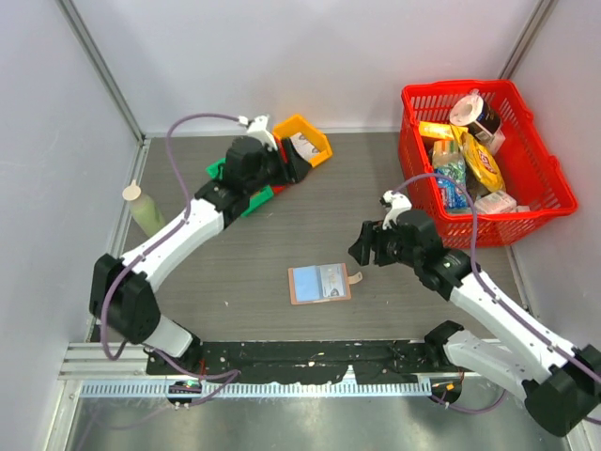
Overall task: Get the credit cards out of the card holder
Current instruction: Remove the credit card from the card holder.
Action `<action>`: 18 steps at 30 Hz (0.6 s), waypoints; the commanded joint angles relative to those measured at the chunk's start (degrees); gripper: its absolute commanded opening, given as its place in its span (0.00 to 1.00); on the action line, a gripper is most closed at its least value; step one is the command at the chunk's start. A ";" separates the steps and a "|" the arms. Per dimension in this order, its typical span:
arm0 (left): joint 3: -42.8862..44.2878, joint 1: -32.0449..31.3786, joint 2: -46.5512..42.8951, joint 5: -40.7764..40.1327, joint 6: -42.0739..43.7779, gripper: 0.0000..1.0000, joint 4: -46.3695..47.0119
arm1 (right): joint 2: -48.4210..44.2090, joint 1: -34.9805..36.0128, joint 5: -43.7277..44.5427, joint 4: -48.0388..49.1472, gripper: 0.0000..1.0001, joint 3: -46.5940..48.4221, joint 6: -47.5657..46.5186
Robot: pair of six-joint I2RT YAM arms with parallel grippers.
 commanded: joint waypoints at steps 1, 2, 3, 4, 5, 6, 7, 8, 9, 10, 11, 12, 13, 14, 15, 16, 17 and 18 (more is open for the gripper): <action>-11.51 -5.78 -6.99 2.28 -2.86 0.61 -1.26 | 5.53 1.95 -3.49 0.42 0.67 1.89 0.82; -14.15 -7.01 -8.23 2.46 -4.70 0.61 -0.82 | 6.33 2.39 -2.96 1.03 0.66 1.72 1.00; -16.35 -8.50 -9.63 2.64 -6.28 0.62 -0.04 | 8.08 3.27 -2.96 1.47 0.64 1.54 1.09; -18.89 -9.74 -10.95 3.34 -7.69 0.62 1.19 | 9.14 3.71 -3.05 2.43 0.63 1.37 1.61; -21.27 -10.62 -11.49 4.30 -9.36 0.62 2.25 | 10.63 4.67 -3.05 3.57 0.59 1.28 1.88; -23.21 -11.41 -12.01 5.18 -11.12 0.63 2.69 | 11.60 5.12 -3.13 4.37 0.57 1.10 2.58; -26.10 -12.20 -12.19 6.41 -12.61 0.63 4.87 | 13.00 5.90 -3.13 5.94 0.53 0.75 2.93; -27.26 -13.08 -12.37 6.68 -13.85 0.63 6.29 | 13.80 6.09 -3.05 6.91 0.50 0.05 3.81; -29.01 -14.04 -12.20 6.68 -14.73 0.63 7.26 | 15.29 6.18 -3.05 8.23 0.45 -0.30 4.34; -30.94 -14.75 -11.93 6.77 -15.96 0.63 8.14 | 15.91 6.35 -3.05 9.03 0.42 -0.91 4.95; -32.18 -15.37 -11.67 7.21 -17.27 0.63 9.54 | 17.40 6.27 -2.79 10.16 0.36 -1.36 5.22; -33.50 -15.81 -10.97 7.91 -18.77 0.63 11.38 | 18.11 6.18 -2.70 10.52 0.33 -1.53 5.74; -34.64 -16.59 -10.35 8.44 -20.35 0.63 13.14 | 19.51 6.26 -2.78 11.57 0.30 -1.88 6.01; -35.44 -17.39 -9.65 8.44 -21.67 0.63 14.90 | 20.65 6.26 -2.87 12.19 0.28 -2.24 6.80; -36.05 -18.09 -8.86 8.36 -22.55 0.62 15.96 | 21.10 6.26 -2.78 13.59 0.26 -2.85 7.15; -36.32 -18.88 -8.07 7.92 -23.17 0.62 16.84 | 21.97 6.26 -2.61 14.39 0.23 -3.55 7.42; -36.50 -19.41 -7.11 7.83 -23.78 0.61 17.63 | 22.42 6.26 -2.08 15.44 0.21 -4.25 7.77; -36.59 -19.85 -6.31 7.65 -24.31 0.61 18.25 | 23.38 6.26 -1.91 15.80 0.20 -4.52 7.77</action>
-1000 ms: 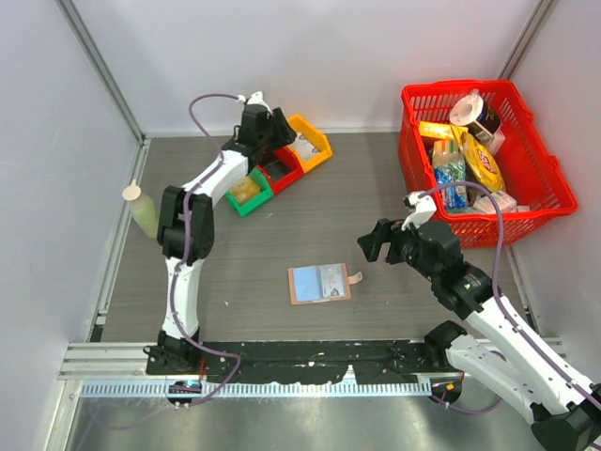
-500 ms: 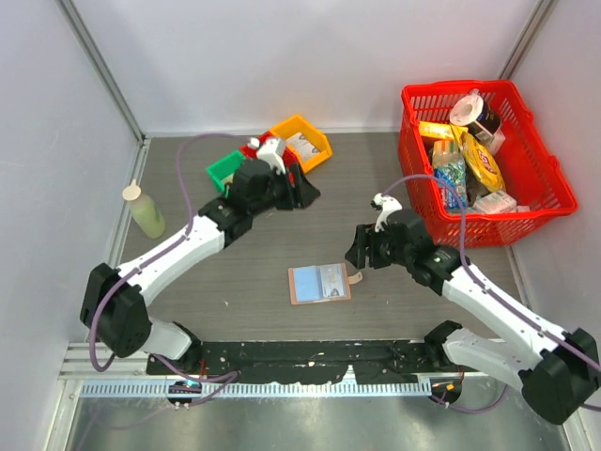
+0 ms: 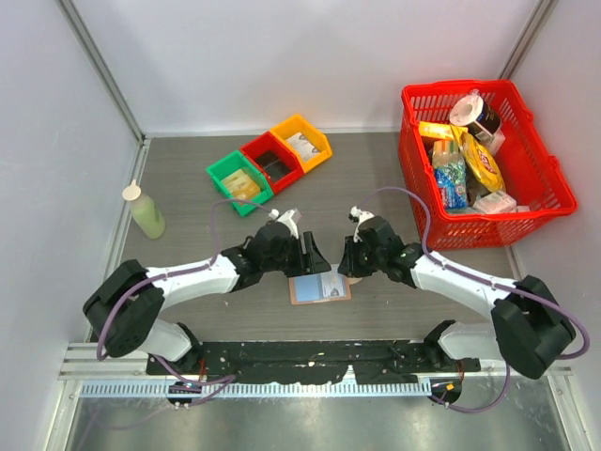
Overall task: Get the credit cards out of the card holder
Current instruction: Remove the credit card from the card holder.
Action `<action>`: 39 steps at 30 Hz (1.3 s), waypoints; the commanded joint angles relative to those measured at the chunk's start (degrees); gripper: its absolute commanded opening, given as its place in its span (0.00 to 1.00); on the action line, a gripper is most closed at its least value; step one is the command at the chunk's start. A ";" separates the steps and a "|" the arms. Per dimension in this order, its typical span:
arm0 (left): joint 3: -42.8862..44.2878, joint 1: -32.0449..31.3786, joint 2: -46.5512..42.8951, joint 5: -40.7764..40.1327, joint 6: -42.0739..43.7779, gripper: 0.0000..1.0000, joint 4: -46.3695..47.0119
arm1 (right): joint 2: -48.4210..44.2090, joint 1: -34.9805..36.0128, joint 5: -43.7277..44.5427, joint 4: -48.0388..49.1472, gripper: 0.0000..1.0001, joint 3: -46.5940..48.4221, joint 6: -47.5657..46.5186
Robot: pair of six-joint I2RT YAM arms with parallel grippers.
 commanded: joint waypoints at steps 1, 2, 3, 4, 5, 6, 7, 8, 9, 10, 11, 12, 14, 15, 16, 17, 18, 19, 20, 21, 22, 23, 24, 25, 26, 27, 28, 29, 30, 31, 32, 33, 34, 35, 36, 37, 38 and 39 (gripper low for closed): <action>-0.48 -2.22 3.11 0.61 -5.74 0.60 10.25 | 2.47 0.19 0.81 6.79 0.19 -2.34 2.44; -0.65 -2.30 3.55 0.61 -6.27 0.59 11.04 | 3.52 0.19 0.54 7.15 0.18 -2.60 2.44; -0.92 -2.39 4.17 0.44 -6.62 0.59 11.57 | 4.05 0.19 -0.15 8.19 0.18 -3.39 2.70; -1.18 -2.48 4.61 0.44 -7.06 0.58 12.19 | 4.84 0.19 -0.42 8.73 0.17 -3.74 2.88; -1.44 -2.39 4.87 0.26 -7.24 0.57 12.63 | 5.37 0.19 -0.42 9.43 0.17 -4.53 3.31; -1.79 -2.39 5.05 -0.09 -7.50 0.56 12.89 | 6.16 0.19 -0.34 9.52 0.16 -4.80 3.40; -2.15 -2.39 5.49 -0.44 -7.85 0.55 13.16 | 6.43 0.19 -0.16 9.70 0.16 -5.33 3.75; -2.50 -2.39 5.75 -0.70 -8.03 0.54 13.33 | 7.04 0.19 -0.07 9.79 0.15 -5.59 3.93; -2.85 -2.39 6.10 -0.70 -8.29 0.54 13.51 | 7.39 0.19 -0.07 9.79 0.15 -6.03 4.45; -3.37 -2.39 6.45 -0.88 -8.81 0.53 14.03 | 7.66 0.19 -0.16 9.87 0.15 -6.29 4.81; -3.81 -2.39 6.89 -0.79 -9.25 0.52 14.91 | 7.75 0.10 -0.42 10.14 0.15 -6.82 5.07; -4.69 -2.39 7.51 -0.79 -9.96 0.51 16.05 | 7.83 0.19 -0.51 10.23 0.15 -7.17 5.25; -6.19 -2.48 8.47 -0.88 -11.36 0.48 18.25 | 7.84 0.19 -0.34 10.31 0.14 -7.97 5.51; -6.71 -2.39 9.00 -0.88 -12.06 0.47 18.95 | 7.84 0.19 -0.34 10.40 0.15 -8.32 5.51; -7.24 -2.39 9.53 -1.14 -12.85 0.46 19.83 | 7.75 0.19 -0.34 10.32 0.14 -8.41 5.51; -7.94 -2.39 9.88 -1.49 -13.38 0.45 20.54 | 7.83 0.19 -0.42 10.23 0.14 -8.67 5.60; -8.65 -2.39 10.06 -2.11 -13.91 0.45 21.06 | 7.84 0.19 -0.51 10.40 0.14 -8.67 5.60; -9.18 -2.39 10.15 -2.81 -14.18 0.44 21.33 | 7.66 0.10 -0.60 10.40 0.14 -8.76 5.52; -9.79 -2.39 9.98 -3.68 -14.44 0.44 21.33 | 7.75 0.19 -0.60 10.40 0.14 -8.85 5.51; -10.14 -2.31 9.80 -4.48 -14.36 0.43 21.33 | 7.49 0.10 -0.60 10.32 0.14 -8.85 5.43; -10.41 -2.31 9.88 -4.75 -14.44 0.42 21.25 | 7.57 0.19 -0.60 10.40 0.14 -8.93 5.43; -10.58 -2.22 9.97 -4.83 -14.36 0.42 21.07 | 7.40 0.19 -0.60 10.40 0.14 -8.93 5.51; -10.59 -2.22 10.23 -4.75 -14.27 0.42 21.16 | 7.48 0.19 -0.69 10.49 0.14 -8.93 5.43; -10.41 -2.22 10.59 -4.57 -14.27 0.41 21.59 | 7.57 0.19 -0.78 10.40 0.14 -8.85 5.25; -10.32 -2.30 10.94 -4.14 -14.27 0.41 22.21 | 7.57 0.19 -0.78 10.40 0.13 -8.93 5.42; -10.24 -2.22 11.20 -3.70 -14.36 0.41 22.82 | 7.66 0.19 -0.78 10.40 0.14 -8.93 5.34; -9.97 -2.22 11.38 -3.43 -14.53 0.41 23.18 | 7.83 0.10 -0.86 10.49 0.13 -8.93 5.34; -9.80 -2.22 11.73 -3.34 -14.53 0.40 23.44 | 7.84 0.10 -0.95 10.49 0.14 -8.93 5.34; -9.80 -2.22 11.82 -3.17 -14.62 0.39 23.62 | 7.84 0.10 -1.04 10.75 0.14 -8.93 5.34; -9.71 -2.22 12.08 -3.25 -14.71 0.39 23.71 | 7.84 0.10 -1.04 10.75 0.14 -9.02 5.34; -9.88 -2.22 12.26 -3.17 -14.80 0.38 24.05 | 7.84 0.10 -1.04 10.67 0.14 -9.11 5.43; -9.97 -2.22 12.26 -3.25 -14.97 0.37 24.41 | 7.75 0.19 -1.13 10.75 0.14 -8.94 5.51; -10.23 -2.22 12.35 -3.25 -15.06 0.36 24.67 | 7.92 0.10 -1.13 10.67 0.14 -8.93 5.43; -10.41 -2.22 12.43 -3.17 -15.23 0.36 24.93 | 7.84 0.01 -1.13 10.75 0.14 -8.93 5.43; -10.32 -2.22 12.61 -3.08 -15.41 0.35 25.20 | 7.92 0.01 -1.21 10.75 0.14 -8.93 5.51; -10.41 -2.22 12.87 -2.90 -15.50 0.35 25.64 | 7.92 0.10 -1.39 10.93 0.13 -8.85 5.51; -10.41 -2.22 13.13 -2.82 -15.76 0.34 26.08 | 8.10 0.19 -1.48 11.02 0.13 -8.85 5.60; -10.32 -2.22 13.57 -2.64 -16.02 0.34 26.78 | 8.19 0.10 -1.65 11.11 0.13 -8.85 5.52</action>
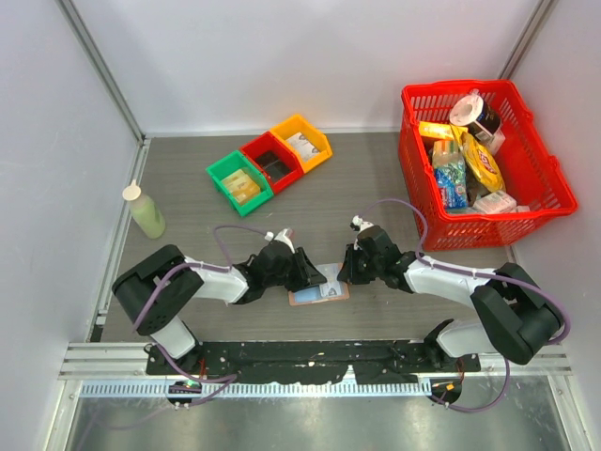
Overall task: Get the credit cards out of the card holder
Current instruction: Remove the credit card from the card holder.
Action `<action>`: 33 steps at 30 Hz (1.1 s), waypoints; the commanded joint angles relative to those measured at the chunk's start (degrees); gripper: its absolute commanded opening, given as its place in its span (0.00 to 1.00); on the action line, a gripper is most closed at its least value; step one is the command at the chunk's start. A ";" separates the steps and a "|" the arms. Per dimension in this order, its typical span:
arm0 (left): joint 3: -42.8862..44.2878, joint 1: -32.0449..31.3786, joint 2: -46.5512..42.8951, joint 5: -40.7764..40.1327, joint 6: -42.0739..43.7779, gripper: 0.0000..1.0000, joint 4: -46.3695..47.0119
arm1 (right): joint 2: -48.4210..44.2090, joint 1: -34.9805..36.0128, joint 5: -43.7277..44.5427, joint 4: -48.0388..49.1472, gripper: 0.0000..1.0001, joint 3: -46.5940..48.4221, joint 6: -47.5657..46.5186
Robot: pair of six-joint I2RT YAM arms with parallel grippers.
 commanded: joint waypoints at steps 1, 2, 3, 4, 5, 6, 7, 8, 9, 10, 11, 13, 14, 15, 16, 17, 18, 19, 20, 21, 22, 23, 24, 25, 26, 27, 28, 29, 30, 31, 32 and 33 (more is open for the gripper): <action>-0.27 0.14 1.82 -0.06 -1.01 0.33 5.19 | 1.56 0.32 -0.39 -0.76 0.13 -1.48 0.27; -0.27 0.14 2.17 0.38 -1.27 0.29 5.80 | 1.65 0.32 -0.39 -0.76 0.13 -1.48 0.36; -0.36 0.14 2.61 0.47 -1.54 0.28 6.50 | 1.74 0.32 -0.39 -0.76 0.13 -1.48 0.36; -0.70 0.06 2.61 0.64 -1.80 0.25 7.03 | 1.74 0.32 -0.30 -0.85 0.13 -1.57 0.36; -0.97 0.14 2.52 0.56 -2.06 0.24 7.65 | 1.91 0.32 -0.30 -0.85 0.13 -1.66 0.36; -1.49 0.14 2.26 0.38 -2.24 0.19 8.17 | 2.00 0.32 -0.21 -1.02 0.13 -1.74 0.36; -2.02 0.14 1.82 -0.32 -2.33 0.15 8.44 | 2.00 0.32 -0.13 -0.94 0.13 -1.83 0.44; -2.37 0.14 1.56 -0.84 -2.42 0.12 8.53 | 2.27 0.32 -0.12 -0.94 0.13 -1.92 0.53; -2.90 0.14 1.30 -1.11 -2.59 0.08 8.62 | 2.70 0.23 -0.21 -1.03 0.13 -2.01 0.45; -3.25 0.32 1.03 -1.46 -2.59 0.06 8.88 | 2.88 0.23 -0.30 -1.11 0.13 -1.83 0.53; -3.69 0.23 0.86 -1.55 -2.77 0.03 9.14 | 3.40 0.23 -0.30 -1.20 0.13 -1.83 0.62; -4.13 0.23 0.59 -1.64 -3.12 0.00 9.23 | 3.85 0.14 -0.39 -1.55 0.13 -1.74 0.71; -4.48 0.23 0.50 -1.73 -3.30 0.00 9.41 | 4.02 0.06 -0.39 -1.64 0.13 -1.66 0.80; -4.84 0.23 0.24 -1.82 -3.56 0.00 9.24 | 4.20 -0.12 -0.30 -1.82 0.13 -1.66 0.71; -5.10 0.23 -0.02 -2.08 -3.73 0.00 9.23 | 4.38 -0.29 -0.04 -2.08 0.12 -1.66 0.71; -5.45 0.32 -0.46 -2.34 -3.91 0.00 9.06 | 4.38 -0.47 0.14 -2.43 0.10 -1.74 0.71; -5.80 0.32 -0.81 -2.69 -4.00 0.00 8.80 | 4.38 -0.65 0.31 -2.43 0.10 -1.92 0.62; -6.07 0.32 -1.08 -2.87 -4.00 0.00 8.19 | 4.38 -0.82 0.40 -2.52 0.09 -2.01 0.53; -6.16 0.32 -1.43 -3.13 -3.91 0.00 7.48 | 4.46 -1.00 0.40 -2.52 0.09 -2.09 0.62; -6.33 0.41 -1.69 -3.22 -3.91 0.00 6.78 | 4.55 -1.43 0.40 -2.52 0.08 -2.27 0.71; -6.42 0.41 -1.78 -3.22 -3.74 0.00 6.34 | 4.64 -1.53 0.40 -2.52 0.08 -2.27 0.62; -6.60 0.41 -1.87 -3.22 -3.65 0.00 5.90 | 4.81 -1.79 0.32 -2.43 0.08 -2.36 0.79; -6.77 0.41 -2.13 -3.31 -3.74 0.00 5.72 | 4.90 -1.88 0.40 -2.52 0.08 -2.36 0.80; -7.03 0.32 -2.22 -3.31 -3.74 0.00 5.54 | 4.99 -2.05 0.32 -2.52 0.08 -2.36 0.80; -7.12 0.41 -2.48 -3.40 -3.82 0.00 5.28 | 5.08 -2.05 0.23 -2.61 0.07 -2.36 0.80; -7.21 0.41 -2.75 -3.49 -3.82 0.00 4.84 | 4.99 -2.14 0.23 -2.52 0.07 -2.27 0.80; -7.30 0.41 -2.92 -3.66 -3.74 0.00 4.49 | 4.99 -2.23 0.31 -2.61 0.07 -2.27 0.62; -7.39 0.41 -3.27 -3.84 -3.65 0.00 3.88 | 4.91 -2.40 0.32 -2.70 0.06 -2.18 0.71; -7.39 0.41 -3.63 -4.01 -3.47 0.00 2.92 | 4.90 -2.49 0.32 -2.87 0.06 -2.10 0.53; -7.39 0.41 -3.98 -4.19 -3.30 0.00 2.30 | 4.82 -2.58 0.32 -2.87 0.06 -2.10 0.62; -7.39 0.41 -4.33 -4.54 -3.04 0.00 1.77 | 4.90 -2.67 0.05 -2.87 0.06 -2.01 0.62; -7.21 0.41 -4.33 -4.54 -2.69 0.00 1.50 | 4.64 -2.67 -0.82 -2.87 0.06 -1.75 0.36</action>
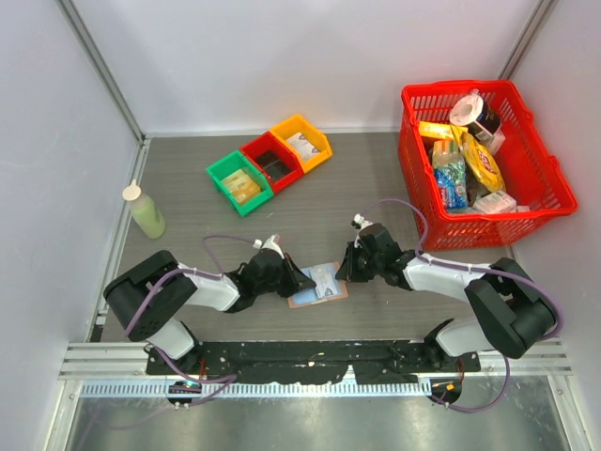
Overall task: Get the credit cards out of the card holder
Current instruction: Remove the credit card from the card holder.
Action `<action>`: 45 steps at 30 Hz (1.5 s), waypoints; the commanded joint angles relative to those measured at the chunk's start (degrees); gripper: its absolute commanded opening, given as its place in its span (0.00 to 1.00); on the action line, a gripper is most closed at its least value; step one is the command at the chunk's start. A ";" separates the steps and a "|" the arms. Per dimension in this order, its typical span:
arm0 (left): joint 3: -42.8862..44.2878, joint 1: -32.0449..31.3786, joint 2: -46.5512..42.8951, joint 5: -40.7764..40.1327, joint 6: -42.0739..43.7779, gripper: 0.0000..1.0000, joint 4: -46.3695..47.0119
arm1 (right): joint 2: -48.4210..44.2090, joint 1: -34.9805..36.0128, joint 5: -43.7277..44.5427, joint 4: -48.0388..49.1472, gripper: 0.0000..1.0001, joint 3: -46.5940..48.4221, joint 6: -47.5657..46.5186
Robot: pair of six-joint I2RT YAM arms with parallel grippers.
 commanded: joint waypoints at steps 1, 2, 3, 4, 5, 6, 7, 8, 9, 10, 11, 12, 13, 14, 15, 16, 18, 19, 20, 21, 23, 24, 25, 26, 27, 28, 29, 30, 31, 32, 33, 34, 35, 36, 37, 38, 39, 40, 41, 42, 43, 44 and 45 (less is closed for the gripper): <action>-0.33 0.03 -2.10 -2.03 1.93 0.00 -4.22 | 2.00 -0.40 1.80 -5.17 0.06 -1.53 -1.54; -0.15 0.03 -2.02 -1.85 2.11 0.00 -4.67 | 1.30 -0.40 1.36 -5.08 0.06 -1.44 -1.37; -0.15 0.03 -2.10 -1.68 2.28 0.00 -5.02 | 1.03 -0.40 1.53 -5.51 0.06 -0.74 -1.46; -0.50 0.03 -2.28 -1.68 2.28 0.00 -5.28 | 0.94 -0.40 2.66 -5.95 0.06 -0.39 -1.55; -0.76 0.03 -2.45 -1.76 2.28 0.00 -5.37 | 0.85 -0.40 3.19 -7.09 0.06 0.49 -1.98; -1.20 0.03 -2.89 -1.85 2.28 0.00 -5.46 | 1.11 -0.40 3.55 -7.45 0.06 0.76 -2.25; -1.64 0.12 -3.24 -2.11 2.20 0.00 -5.55 | 1.38 -0.48 3.46 -7.54 0.06 1.02 -2.51; -1.91 0.21 -3.59 -2.46 2.20 0.00 -5.55 | 1.38 -0.48 2.85 -7.36 0.06 1.11 -2.60; -1.99 0.21 -3.68 -2.47 2.28 0.00 -5.37 | 1.38 -0.48 2.50 -6.75 0.06 1.11 -2.51; -1.91 0.30 -3.77 -2.47 2.37 0.01 -4.94 | 1.38 -0.48 1.54 -5.96 0.06 1.11 -2.69; -1.73 0.30 -3.60 -2.47 2.54 0.06 -4.50 | 1.38 -0.40 0.83 -5.61 0.06 1.11 -2.51; -1.65 0.30 -3.25 -2.47 2.46 0.14 -3.80 | 1.38 -0.48 0.65 -5.26 0.06 1.11 -2.51; -1.56 0.30 -2.98 -2.47 2.28 0.21 -3.01 | 1.55 -0.48 0.30 -5.17 0.06 1.11 -2.60; -1.47 0.30 -2.46 -2.38 1.93 0.26 -2.48 | 1.38 -0.48 0.21 -5.08 0.06 1.20 -2.77; -1.38 0.39 -1.93 -2.47 1.76 0.29 -1.86 | 1.38 -0.40 -0.05 -5.08 0.06 1.11 -2.95; -1.38 0.39 -1.58 -2.55 1.41 0.31 -1.42 | 1.29 -0.40 -0.14 -5.08 0.06 0.94 -3.21; -1.64 0.47 -0.79 -2.90 0.70 0.34 -0.54 | 0.94 -0.40 -0.40 -5.08 0.06 0.76 -3.22; -1.73 0.56 -0.35 -3.08 0.53 0.35 -0.02 | 0.85 -0.40 -0.67 -4.99 0.06 0.67 -3.22; -1.73 0.65 0.00 -3.17 0.35 0.35 0.51 | 0.59 -0.57 -0.76 -4.81 0.06 0.50 -3.22; -1.65 0.56 0.53 -3.26 0.35 0.35 0.86 | 0.59 -0.40 -0.84 -4.55 0.06 0.41 -3.13; -1.12 0.65 1.76 -3.08 0.17 0.35 1.30 | 0.32 -0.48 -0.93 -4.46 0.06 0.23 -3.21; -1.03 0.74 2.29 -2.82 0.00 0.34 1.92 | 0.50 -0.40 -0.93 -4.37 0.06 0.23 -3.30; -1.03 0.74 2.81 -2.64 -0.26 0.32 2.53 | 0.41 -0.40 -0.93 -4.37 0.06 0.15 -3.39; -1.20 0.74 3.17 -2.64 -0.61 0.28 2.97 | 0.50 -0.48 -0.85 -4.37 0.06 0.15 -3.48; -1.47 0.74 3.34 -2.73 -0.97 0.20 3.50 | 0.59 -0.40 -0.67 -4.46 0.06 0.15 -3.48; -2.08 0.74 3.26 -2.90 -1.23 0.13 3.85 | 0.59 -0.48 -0.49 -4.55 0.06 -0.03 -3.57; -2.69 0.74 2.82 -3.25 -1.49 0.08 4.12 | 0.50 -0.40 -0.32 -4.55 0.06 -0.03 -3.48; -3.22 0.74 2.04 -3.78 -1.76 0.02 3.95 | 0.67 -0.48 0.03 -4.72 0.06 -0.20 -3.65; -3.92 0.83 1.33 -4.31 -1.85 0.00 3.60 | 0.85 -0.48 0.21 -4.72 0.06 -0.29 -3.57; -4.63 0.74 0.11 -4.66 -1.85 0.00 3.07 | 0.94 -0.57 0.56 -4.81 0.06 -0.38 -3.48; -5.24 1.00 -1.73 -4.66 -1.76 0.00 2.46 | 1.03 -0.49 0.65 -4.90 0.06 -0.38 -3.48; -5.77 1.09 -3.06 -6.40 -1.41 0.00 1.23 | 1.38 -0.40 0.82 -4.90 0.06 -0.38 -3.48; -6.12 1.18 -4.81 -6.86 -1.06 0.00 -0.43 | 1.64 -0.40 0.91 -4.90 0.06 -0.38 -3.48; -6.39 1.35 -6.57 -7.21 -0.53 0.00 -1.93 | 1.64 -0.40 1.00 -4.90 0.06 -0.38 -3.48; -6.65 1.35 -8.24 -7.82 0.17 0.00 -3.69 | 1.64 -0.48 1.09 -4.99 0.06 -0.38 -3.39; -6.83 1.35 -10.00 -8.44 0.78 0.00 -5.44 | 1.64 -0.48 1.18 -4.99 0.06 -0.21 -3.48; -7.00 1.44 -11.32 -9.05 1.40 0.00 -6.94 | 1.29 -0.48 1.09 -4.99 0.06 0.05 -3.31; -7.18 1.44 -12.98 -9.58 1.84 0.00 -8.35 | 1.03 -0.48 1.00 -4.90 0.06 0.14 -3.22; -7.44 1.44 -14.65 -10.11 2.19 0.00 -9.41 | 0.24 -0.48 1.00 -4.99 0.06 0.58 -3.13; -7.44 1.44 -16.15 -10.63 2.54 0.00 -10.63 | -0.02 -0.48 1.00 -5.08 0.06 0.85 -2.95; -7.53 1.44 -17.99 -11.16 2.89 0.00 -11.86 | -1.25 -0.48 1.00 -5.51 0.06 1.63 -2.87; -7.62 1.44 -19.58 -11.78 3.42 0.00 -12.83 | -1.87 -0.48 1.00 -5.69 0.07 2.16 -2.69; -7.62 1.35 -21.68 -12.83 3.86 0.00 -14.41 | -3.35 -0.48 1.44 -6.39 0.09 3.12 -2.60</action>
